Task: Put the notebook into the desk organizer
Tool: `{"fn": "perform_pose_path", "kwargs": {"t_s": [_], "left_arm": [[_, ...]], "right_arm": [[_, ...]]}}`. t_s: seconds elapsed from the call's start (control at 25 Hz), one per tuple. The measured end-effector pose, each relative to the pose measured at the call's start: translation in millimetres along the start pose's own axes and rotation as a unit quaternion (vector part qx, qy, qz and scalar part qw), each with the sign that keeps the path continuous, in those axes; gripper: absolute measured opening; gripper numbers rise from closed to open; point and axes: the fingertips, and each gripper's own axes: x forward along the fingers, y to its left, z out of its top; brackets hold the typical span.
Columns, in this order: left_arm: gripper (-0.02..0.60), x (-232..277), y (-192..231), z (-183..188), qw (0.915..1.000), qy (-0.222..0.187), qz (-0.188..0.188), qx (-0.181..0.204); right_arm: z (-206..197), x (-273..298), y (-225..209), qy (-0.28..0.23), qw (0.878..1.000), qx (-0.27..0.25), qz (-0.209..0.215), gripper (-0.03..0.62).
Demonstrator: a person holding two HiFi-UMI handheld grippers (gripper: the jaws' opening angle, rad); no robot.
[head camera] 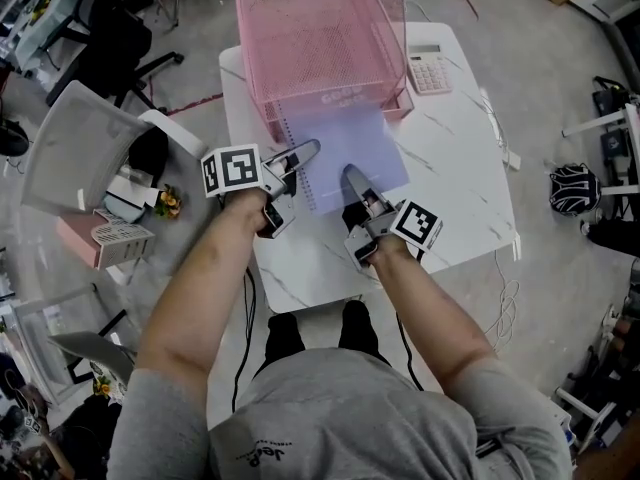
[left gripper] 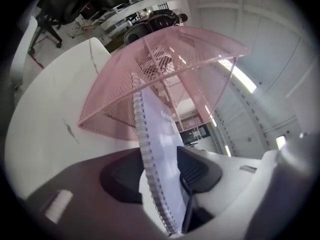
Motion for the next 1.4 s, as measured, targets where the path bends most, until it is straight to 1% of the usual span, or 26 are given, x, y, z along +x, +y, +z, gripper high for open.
{"fn": "perform_pose_path", "kwargs": {"t_s": [0.12,0.2,0.28,0.36,0.44,0.52,0.6,0.68,1.08,1.4], "left_arm": [[0.253,-10.6,2.6,-8.3,0.9999,0.009,0.004,0.011],[0.253,-18.5,2.8,-13.7,0.9998,0.011,0.006,0.018],[0.253,-28.2,1.3,-18.5,0.9997,0.01,0.005,0.022],[0.253,-38.9,-0.4,-23.9,0.9998,0.009,-0.001,0.019],[0.253,-49.2,0.5,-30.1,0.9999,0.009,-0.005,0.013],[0.253,-58.5,4.7,-36.0,0.9999,0.012,-0.003,0.011],[0.253,-66.7,10.0,-40.1,0.9998,0.015,0.001,0.01],[0.253,-74.0,14.8,-41.5,0.9999,0.014,0.005,0.008],[0.253,-98.8,29.1,-44.4,0.9999,0.006,0.014,-0.004],[0.253,-115.6,29.4,-48.0,0.9999,0.005,0.012,0.008]], "right_arm": [[9.1,13.4,5.6,-0.018,1.0,0.007,0.021,0.032],[14.0,22.3,7.7,-0.025,0.999,0.008,0.03,0.032],[17.4,29.3,7.1,-0.031,0.999,0.005,0.025,0.032],[20.4,36.6,7.5,-0.038,0.999,0.008,0.024,0.032],[22.7,47.0,10.4,-0.045,0.998,0.021,0.039,0.032],[24.7,56.0,7.4,-0.048,0.998,0.025,0.03,0.032],[27.7,66.1,6.8,-0.047,0.999,0.016,0.022,0.032],[31.0,78.1,10.0,-0.047,0.998,0.016,0.029,0.032],[45.7,122.6,10.8,-0.056,0.998,0.015,0.028,0.032],[45.9,138.1,2.3,-0.067,0.997,0.026,0.022,0.034]]}}
